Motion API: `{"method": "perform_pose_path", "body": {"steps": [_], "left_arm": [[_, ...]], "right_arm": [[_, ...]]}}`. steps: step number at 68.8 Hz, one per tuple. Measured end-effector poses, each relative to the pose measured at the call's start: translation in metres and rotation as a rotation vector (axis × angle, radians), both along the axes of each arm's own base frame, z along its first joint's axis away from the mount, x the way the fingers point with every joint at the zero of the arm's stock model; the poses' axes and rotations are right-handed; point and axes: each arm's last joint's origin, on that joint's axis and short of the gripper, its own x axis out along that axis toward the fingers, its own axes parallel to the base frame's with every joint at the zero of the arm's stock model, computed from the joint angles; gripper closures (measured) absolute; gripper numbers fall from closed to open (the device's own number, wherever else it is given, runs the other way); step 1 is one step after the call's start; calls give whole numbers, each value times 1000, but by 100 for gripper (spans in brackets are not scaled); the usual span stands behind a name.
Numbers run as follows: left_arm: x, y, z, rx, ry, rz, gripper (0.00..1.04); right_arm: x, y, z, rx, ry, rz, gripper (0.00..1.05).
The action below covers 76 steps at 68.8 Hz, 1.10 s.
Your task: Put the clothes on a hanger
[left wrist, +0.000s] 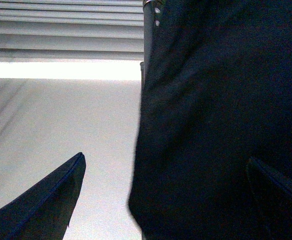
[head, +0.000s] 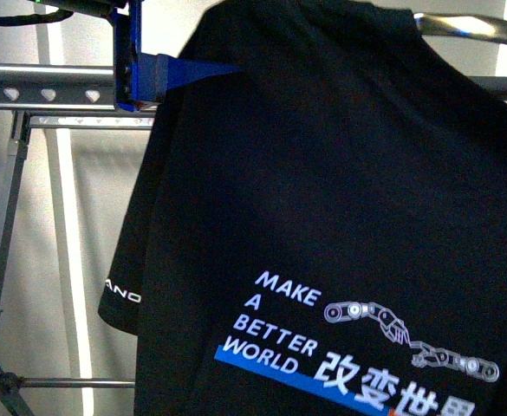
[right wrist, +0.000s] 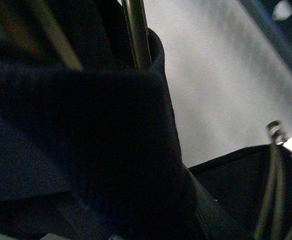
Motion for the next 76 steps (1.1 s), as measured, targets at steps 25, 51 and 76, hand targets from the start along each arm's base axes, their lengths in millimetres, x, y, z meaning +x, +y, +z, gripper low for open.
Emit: {"method": "perform_pose_path", "body": {"steps": [25,51,76], "left_arm": [[0,0,0,-1,1,3,7],[-1,15,-2,-62,112,185,11],[-111,86,-83,-1412,728,709,77]], "right_arm": [[-29,2,-9,348,503,-79,97],[-41,3,3,586,760,-150,100],[-2,-10,16,773,712,-231,102]]}}
